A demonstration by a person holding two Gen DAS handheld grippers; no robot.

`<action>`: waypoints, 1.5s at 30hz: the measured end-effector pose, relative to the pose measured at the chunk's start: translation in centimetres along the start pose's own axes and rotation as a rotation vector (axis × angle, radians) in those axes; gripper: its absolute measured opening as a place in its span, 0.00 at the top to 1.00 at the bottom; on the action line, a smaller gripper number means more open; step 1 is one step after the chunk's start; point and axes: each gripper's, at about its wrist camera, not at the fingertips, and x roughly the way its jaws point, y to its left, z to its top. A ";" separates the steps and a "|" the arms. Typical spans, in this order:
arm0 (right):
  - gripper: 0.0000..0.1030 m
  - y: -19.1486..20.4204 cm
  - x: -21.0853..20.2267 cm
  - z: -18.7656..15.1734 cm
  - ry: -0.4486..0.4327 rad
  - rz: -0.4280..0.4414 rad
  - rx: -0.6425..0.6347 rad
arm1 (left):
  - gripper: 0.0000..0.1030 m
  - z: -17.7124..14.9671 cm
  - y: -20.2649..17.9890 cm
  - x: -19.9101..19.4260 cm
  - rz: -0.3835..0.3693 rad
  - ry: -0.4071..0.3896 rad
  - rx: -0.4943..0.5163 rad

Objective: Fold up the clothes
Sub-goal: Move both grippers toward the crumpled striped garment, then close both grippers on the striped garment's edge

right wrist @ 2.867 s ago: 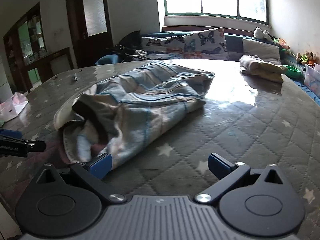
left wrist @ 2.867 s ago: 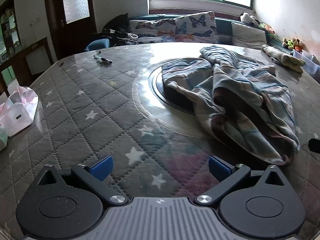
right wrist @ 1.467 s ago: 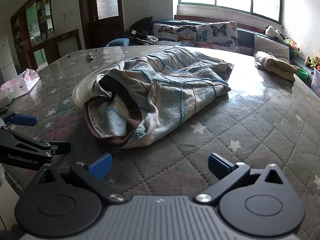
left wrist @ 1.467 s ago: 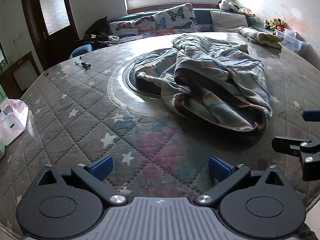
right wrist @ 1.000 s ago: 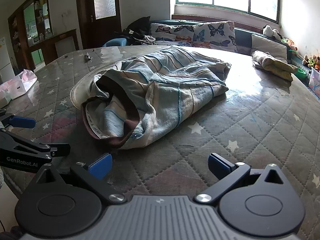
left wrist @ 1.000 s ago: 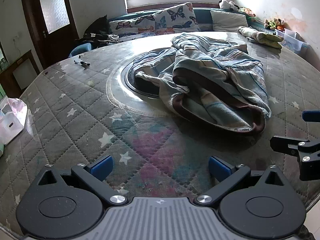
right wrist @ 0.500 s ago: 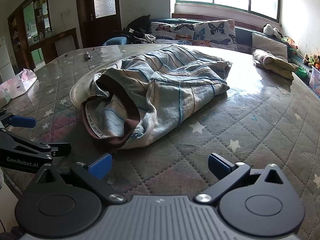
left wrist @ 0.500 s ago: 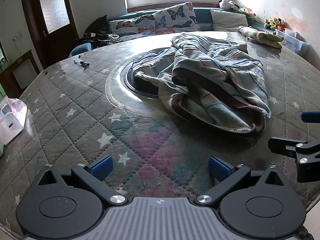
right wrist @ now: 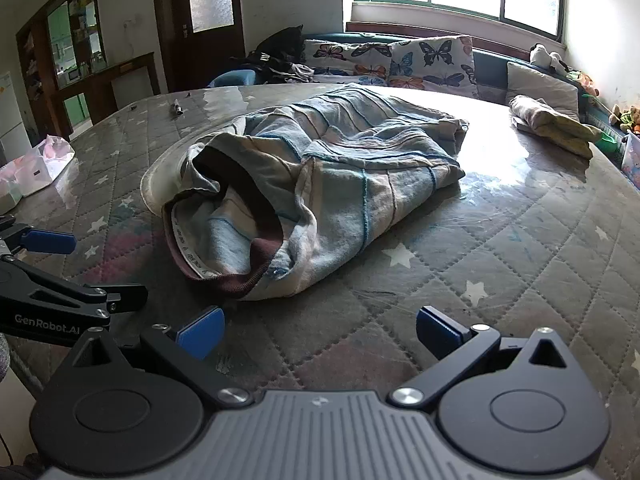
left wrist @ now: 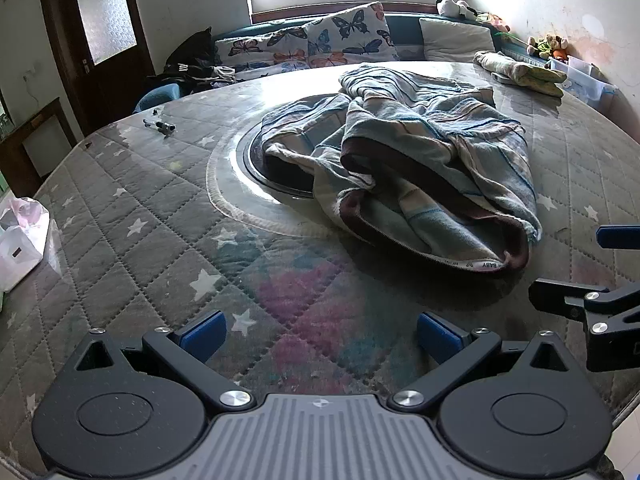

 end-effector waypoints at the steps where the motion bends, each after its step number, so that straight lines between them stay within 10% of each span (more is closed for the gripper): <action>1: 0.00 0.0 0.0 0.0 0.001 0.000 0.000 | 0.00 0.0 0.0 0.0 -0.001 0.001 0.001; 45: 0.02 -2.7 3.1 5.9 -0.027 0.042 0.013 | 0.00 6.6 4.6 3.4 0.063 -0.068 -0.045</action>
